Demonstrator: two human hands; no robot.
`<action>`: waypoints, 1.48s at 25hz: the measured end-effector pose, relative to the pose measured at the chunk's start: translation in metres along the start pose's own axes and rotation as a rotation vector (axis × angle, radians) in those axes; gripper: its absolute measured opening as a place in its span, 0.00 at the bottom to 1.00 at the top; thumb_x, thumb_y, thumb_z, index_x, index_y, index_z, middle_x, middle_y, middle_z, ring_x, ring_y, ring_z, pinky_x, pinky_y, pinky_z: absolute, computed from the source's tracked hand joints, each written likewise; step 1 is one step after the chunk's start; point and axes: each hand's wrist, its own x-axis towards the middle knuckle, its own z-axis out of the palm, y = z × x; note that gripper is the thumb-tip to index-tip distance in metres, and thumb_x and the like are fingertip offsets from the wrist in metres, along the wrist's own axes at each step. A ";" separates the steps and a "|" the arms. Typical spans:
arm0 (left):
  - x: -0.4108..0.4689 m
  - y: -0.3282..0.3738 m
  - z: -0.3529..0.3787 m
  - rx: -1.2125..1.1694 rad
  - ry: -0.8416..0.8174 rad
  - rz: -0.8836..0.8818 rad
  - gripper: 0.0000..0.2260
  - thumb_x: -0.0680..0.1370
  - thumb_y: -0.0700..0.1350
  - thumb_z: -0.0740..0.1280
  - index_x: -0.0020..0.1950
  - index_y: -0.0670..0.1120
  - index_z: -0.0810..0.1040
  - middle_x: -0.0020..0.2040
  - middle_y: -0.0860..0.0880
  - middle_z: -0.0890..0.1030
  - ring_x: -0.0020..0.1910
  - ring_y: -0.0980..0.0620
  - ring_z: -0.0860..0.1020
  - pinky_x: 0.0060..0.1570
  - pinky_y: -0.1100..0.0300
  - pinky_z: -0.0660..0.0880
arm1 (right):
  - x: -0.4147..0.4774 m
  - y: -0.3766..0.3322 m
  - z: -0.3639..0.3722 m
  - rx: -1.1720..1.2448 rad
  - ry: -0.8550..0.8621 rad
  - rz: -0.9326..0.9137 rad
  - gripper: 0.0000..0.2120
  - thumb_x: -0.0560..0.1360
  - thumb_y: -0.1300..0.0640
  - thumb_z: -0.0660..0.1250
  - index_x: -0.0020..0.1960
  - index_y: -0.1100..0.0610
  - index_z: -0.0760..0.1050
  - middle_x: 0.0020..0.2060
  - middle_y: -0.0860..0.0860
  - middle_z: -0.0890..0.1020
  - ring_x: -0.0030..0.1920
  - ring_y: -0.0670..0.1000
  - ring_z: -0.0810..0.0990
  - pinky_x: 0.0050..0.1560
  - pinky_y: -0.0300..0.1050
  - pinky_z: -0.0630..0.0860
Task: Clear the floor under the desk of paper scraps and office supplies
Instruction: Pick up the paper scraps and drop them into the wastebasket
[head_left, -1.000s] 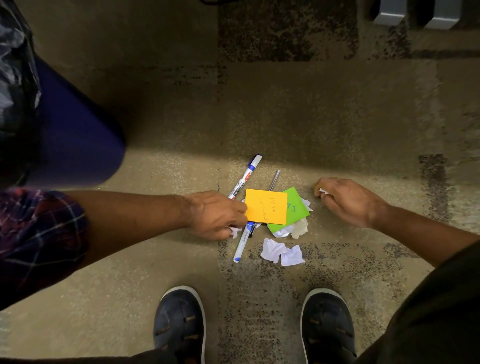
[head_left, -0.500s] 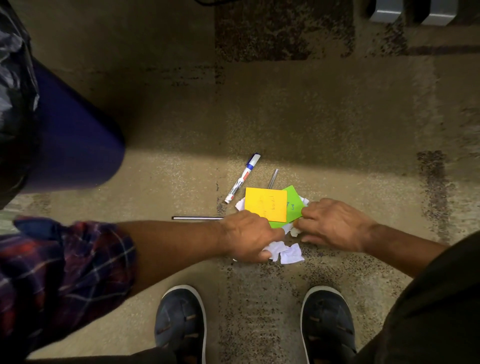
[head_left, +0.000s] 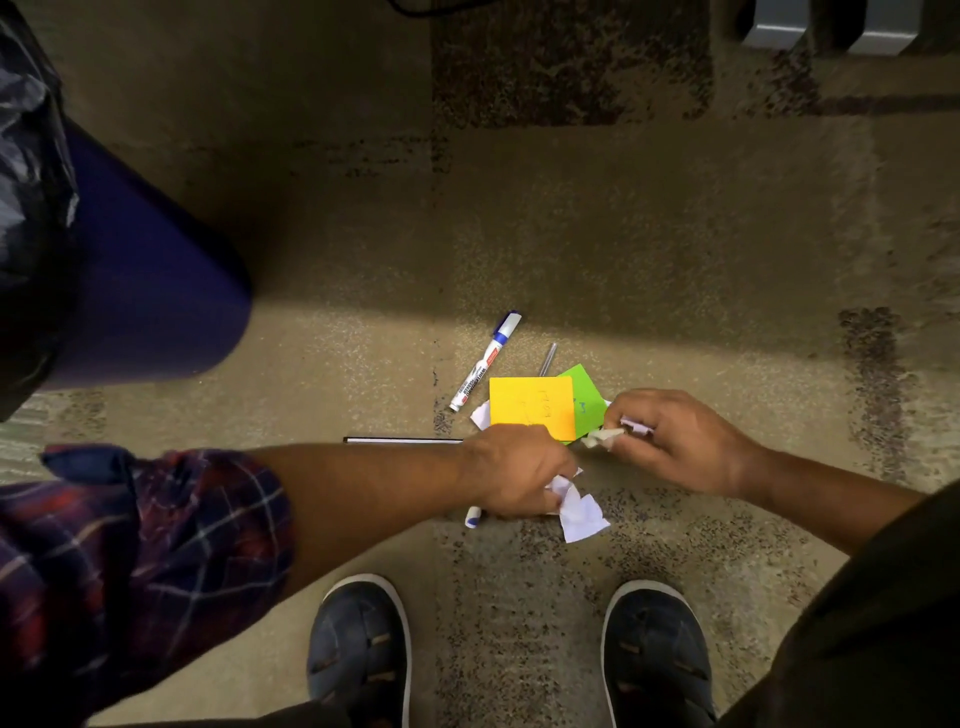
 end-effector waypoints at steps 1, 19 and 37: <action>0.000 -0.003 -0.012 -0.083 0.026 -0.013 0.09 0.77 0.50 0.70 0.42 0.47 0.79 0.37 0.49 0.81 0.38 0.47 0.77 0.35 0.56 0.70 | 0.003 -0.001 -0.005 0.117 0.036 0.068 0.06 0.81 0.50 0.67 0.47 0.50 0.78 0.38 0.46 0.82 0.37 0.50 0.79 0.39 0.52 0.78; -0.140 -0.020 -0.304 -0.821 0.894 -0.356 0.09 0.73 0.46 0.70 0.48 0.42 0.85 0.34 0.49 0.83 0.31 0.50 0.76 0.27 0.59 0.67 | 0.200 -0.205 -0.192 0.959 0.351 0.174 0.08 0.83 0.55 0.65 0.55 0.60 0.75 0.34 0.56 0.81 0.28 0.52 0.77 0.23 0.39 0.62; -0.375 -0.154 -0.232 -0.885 1.367 -0.871 0.08 0.74 0.50 0.75 0.39 0.47 0.85 0.38 0.44 0.88 0.33 0.48 0.83 0.27 0.58 0.77 | 0.348 -0.446 -0.085 0.398 -0.152 -0.041 0.08 0.76 0.52 0.68 0.43 0.57 0.76 0.37 0.51 0.79 0.37 0.51 0.78 0.39 0.52 0.79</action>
